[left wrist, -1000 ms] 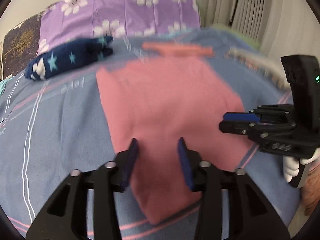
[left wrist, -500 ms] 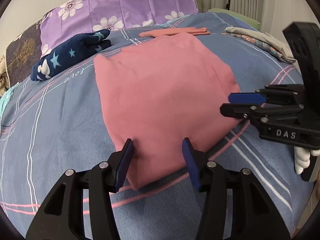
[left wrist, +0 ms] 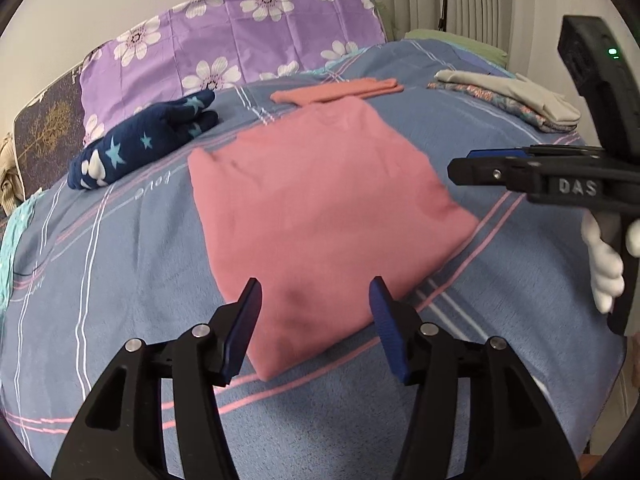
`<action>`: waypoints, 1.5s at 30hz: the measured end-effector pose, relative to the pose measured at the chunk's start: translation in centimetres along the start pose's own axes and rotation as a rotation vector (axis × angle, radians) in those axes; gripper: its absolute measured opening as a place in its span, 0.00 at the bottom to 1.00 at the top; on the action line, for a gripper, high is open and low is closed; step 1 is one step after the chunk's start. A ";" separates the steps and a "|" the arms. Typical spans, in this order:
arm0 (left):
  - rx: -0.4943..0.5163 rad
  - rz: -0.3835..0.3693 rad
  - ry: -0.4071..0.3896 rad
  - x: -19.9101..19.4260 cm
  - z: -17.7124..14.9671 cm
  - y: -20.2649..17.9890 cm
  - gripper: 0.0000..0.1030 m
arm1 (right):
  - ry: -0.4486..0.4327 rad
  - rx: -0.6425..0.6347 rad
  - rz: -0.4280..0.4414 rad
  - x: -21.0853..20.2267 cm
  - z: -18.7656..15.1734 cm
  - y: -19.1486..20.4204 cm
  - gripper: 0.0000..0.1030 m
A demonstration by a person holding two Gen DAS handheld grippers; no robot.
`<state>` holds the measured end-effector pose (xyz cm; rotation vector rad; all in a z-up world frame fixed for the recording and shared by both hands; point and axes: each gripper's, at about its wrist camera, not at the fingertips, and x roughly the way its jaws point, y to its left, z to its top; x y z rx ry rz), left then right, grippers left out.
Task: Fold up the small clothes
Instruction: 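Position both open grippers at the folded pink shirt's edge, then grasp the folded pink shirt's edge with both grippers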
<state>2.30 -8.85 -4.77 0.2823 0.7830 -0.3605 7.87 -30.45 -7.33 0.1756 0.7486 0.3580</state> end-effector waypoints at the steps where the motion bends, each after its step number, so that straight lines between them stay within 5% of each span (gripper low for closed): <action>1: 0.000 0.000 -0.004 0.0 0.2 0.1 0.59 | 0.001 0.012 0.002 0.1 0.2 -0.3 0.43; 11: -0.126 0.005 0.005 2.0 1.1 4.6 0.67 | 0.051 0.078 0.009 2.9 0.7 -2.5 0.48; 18: -0.407 -0.254 0.000 5.5 1.7 11.3 0.68 | 0.100 0.140 0.131 5.5 2.7 -4.0 0.55; 21: -0.456 -0.287 0.031 7.1 1.8 12.5 0.68 | 0.151 0.159 0.155 7.5 3.7 -4.6 0.55; 28: -0.428 -0.356 0.068 10.0 2.7 12.1 0.69 | 0.174 0.142 0.204 10.1 5.2 -4.3 0.58; 32: -0.435 -0.403 0.064 11.1 3.4 12.3 0.70 | 0.176 0.112 0.239 11.4 5.7 -3.7 0.41; 45: -0.419 -0.477 0.050 12.6 4.4 13.0 0.70 | 0.178 0.135 0.294 12.9 6.4 -4.3 0.40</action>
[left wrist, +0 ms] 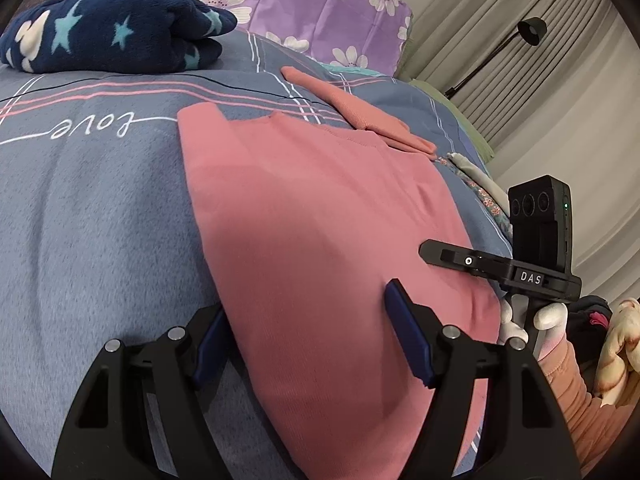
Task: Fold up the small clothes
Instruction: 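Grasp the folded pink shirt's edge with both grippers, then lift the folded pink shirt and carry it toward the clothes stack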
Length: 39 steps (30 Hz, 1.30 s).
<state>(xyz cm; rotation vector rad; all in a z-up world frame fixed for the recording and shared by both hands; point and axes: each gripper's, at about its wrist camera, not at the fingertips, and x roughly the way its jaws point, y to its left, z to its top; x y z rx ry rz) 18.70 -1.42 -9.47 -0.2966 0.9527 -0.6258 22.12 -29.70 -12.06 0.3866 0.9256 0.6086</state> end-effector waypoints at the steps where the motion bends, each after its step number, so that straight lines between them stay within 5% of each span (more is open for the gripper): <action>1: 0.002 -0.009 -0.001 0.1 0.1 0.0 0.70 | 0.003 -0.007 -0.004 0.1 0.1 0.1 0.40; 12: 0.061 0.045 0.007 2.4 1.9 -0.6 0.66 | -0.012 -0.053 -0.027 2.0 1.5 0.5 0.37; 20: 0.077 0.081 0.001 2.4 2.1 -0.7 0.50 | -0.034 -0.094 -0.077 1.8 1.0 1.3 0.32; 23: 0.107 0.094 0.019 2.2 2.2 -1.7 0.39 | -0.062 -0.129 -0.109 1.1 0.7 2.4 0.21; 27: 0.149 0.083 0.013 0.5 3.2 -3.7 0.24 | -0.160 -0.200 -0.143 -2.0 0.4 5.6 0.18; 39: 0.439 0.078 -0.172 -6.5 3.1 -17.0 0.23 | -0.466 -0.367 -0.328 -16.2 -3.1 12.0 0.18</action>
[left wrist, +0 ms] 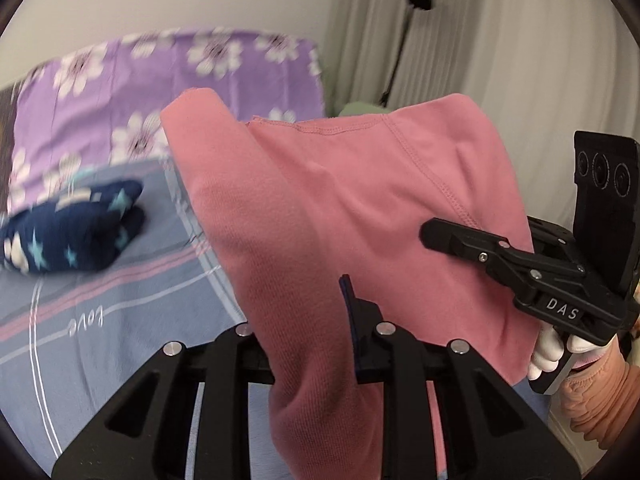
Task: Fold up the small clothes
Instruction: 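Lift the folded pink shirt and carry it toward the clothes stack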
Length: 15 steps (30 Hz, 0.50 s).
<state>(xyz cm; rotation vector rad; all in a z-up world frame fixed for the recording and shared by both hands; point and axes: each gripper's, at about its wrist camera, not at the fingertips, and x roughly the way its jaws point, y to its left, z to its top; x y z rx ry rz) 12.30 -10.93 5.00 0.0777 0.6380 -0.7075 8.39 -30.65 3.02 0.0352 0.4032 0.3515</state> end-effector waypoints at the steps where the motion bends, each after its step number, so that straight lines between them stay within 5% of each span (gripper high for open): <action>1: 0.023 -0.005 -0.011 -0.3 0.4 -1.2 0.23 | -0.014 -0.007 -0.018 -1.2 0.0 -0.2 0.18; 15: 0.148 -0.103 -0.012 1.4 2.8 -11.3 0.23 | -0.065 0.030 -0.173 -10.6 -1.2 -6.2 0.18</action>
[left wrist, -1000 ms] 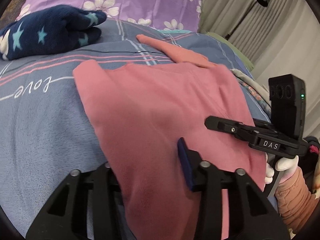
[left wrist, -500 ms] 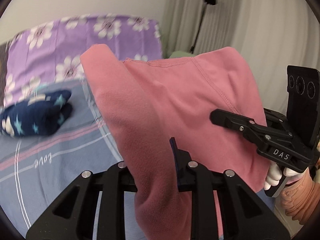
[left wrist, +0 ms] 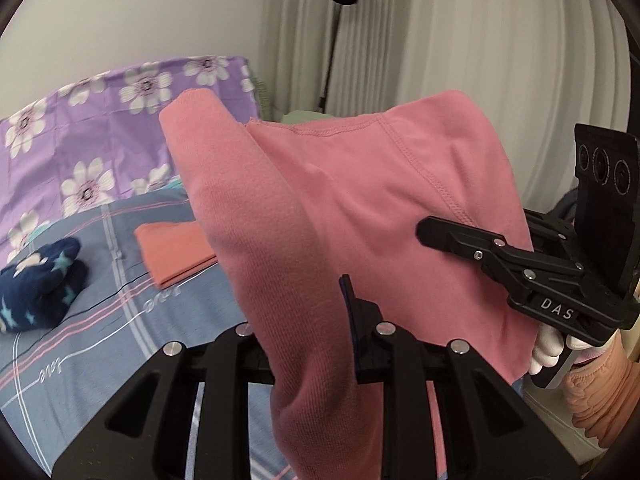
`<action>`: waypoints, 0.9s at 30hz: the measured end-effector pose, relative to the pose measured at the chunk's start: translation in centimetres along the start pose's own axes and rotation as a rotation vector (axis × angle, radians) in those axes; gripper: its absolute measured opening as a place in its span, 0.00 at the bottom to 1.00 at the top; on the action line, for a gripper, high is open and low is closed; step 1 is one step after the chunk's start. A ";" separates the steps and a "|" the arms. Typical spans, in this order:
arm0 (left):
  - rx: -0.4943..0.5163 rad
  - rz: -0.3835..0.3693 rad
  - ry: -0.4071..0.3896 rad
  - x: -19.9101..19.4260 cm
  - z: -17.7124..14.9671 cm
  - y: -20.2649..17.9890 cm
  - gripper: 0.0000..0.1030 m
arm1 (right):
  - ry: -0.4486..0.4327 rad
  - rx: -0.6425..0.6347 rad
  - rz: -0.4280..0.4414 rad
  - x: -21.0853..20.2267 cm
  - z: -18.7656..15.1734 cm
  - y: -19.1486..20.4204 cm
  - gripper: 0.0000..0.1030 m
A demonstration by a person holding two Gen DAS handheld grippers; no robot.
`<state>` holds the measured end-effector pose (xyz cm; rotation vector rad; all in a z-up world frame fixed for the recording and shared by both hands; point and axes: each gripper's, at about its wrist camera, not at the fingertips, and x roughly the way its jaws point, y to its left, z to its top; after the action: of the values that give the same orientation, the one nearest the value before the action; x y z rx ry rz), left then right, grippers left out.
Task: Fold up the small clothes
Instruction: 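Lift the folded pink shirt and carry it toward the clothes stack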
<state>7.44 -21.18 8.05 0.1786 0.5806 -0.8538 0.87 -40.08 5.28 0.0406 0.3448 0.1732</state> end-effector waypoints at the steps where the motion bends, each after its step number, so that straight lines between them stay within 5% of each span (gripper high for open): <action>1: 0.008 -0.006 0.002 0.3 0.2 -0.6 0.23 | -0.001 0.005 -0.011 -0.2 0.0 -0.6 0.18; 17: 0.157 -0.085 0.035 10.9 11.7 -9.5 0.23 | 0.003 0.148 -0.259 -1.4 3.3 -16.3 0.18; 27: 0.117 -0.127 0.062 18.6 17.1 -10.2 0.24 | 0.079 0.178 -0.413 2.8 6.7 -24.2 0.18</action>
<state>16.27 -46.47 12.83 0.2773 0.6048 -1.0091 9.64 -63.50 9.04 0.1367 0.4395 -0.2659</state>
